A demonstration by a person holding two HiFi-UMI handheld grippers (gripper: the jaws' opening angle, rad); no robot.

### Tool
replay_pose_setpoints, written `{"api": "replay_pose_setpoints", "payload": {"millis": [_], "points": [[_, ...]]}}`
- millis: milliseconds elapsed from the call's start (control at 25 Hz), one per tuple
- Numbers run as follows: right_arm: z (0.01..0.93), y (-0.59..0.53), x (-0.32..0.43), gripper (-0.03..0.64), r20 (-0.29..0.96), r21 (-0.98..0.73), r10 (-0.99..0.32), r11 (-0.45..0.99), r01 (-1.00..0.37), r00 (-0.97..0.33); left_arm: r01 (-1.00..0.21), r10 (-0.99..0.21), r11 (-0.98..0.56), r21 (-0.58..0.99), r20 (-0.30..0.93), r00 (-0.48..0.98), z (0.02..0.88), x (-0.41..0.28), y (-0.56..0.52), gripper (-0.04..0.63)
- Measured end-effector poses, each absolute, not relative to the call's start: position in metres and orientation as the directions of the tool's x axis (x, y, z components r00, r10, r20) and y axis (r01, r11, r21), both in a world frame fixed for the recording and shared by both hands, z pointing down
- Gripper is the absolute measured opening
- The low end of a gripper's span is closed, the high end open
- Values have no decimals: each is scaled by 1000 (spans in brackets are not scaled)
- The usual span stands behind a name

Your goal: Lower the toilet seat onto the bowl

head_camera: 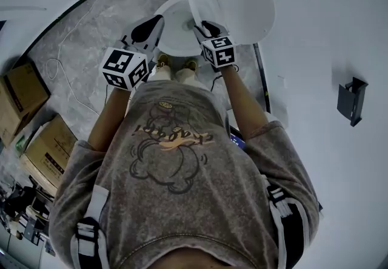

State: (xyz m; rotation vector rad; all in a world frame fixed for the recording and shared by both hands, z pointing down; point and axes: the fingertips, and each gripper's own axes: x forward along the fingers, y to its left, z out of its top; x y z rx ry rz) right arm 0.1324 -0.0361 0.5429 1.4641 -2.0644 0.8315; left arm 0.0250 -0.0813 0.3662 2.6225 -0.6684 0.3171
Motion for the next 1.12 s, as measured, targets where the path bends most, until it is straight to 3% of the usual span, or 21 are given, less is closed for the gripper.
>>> {"api": "replay_pose_setpoints", "payload": {"millis": [520, 1120], "points": [[600, -37, 63, 193, 710, -338, -548, 287, -897, -443, -596, -467, -711, 374, 383, 797, 417, -30, -76, 9], [698, -40, -17, 221, 781, -336, -404, 370, -866, -476, -662, -487, -624, 416, 455, 745, 501, -83, -82, 9]]}}
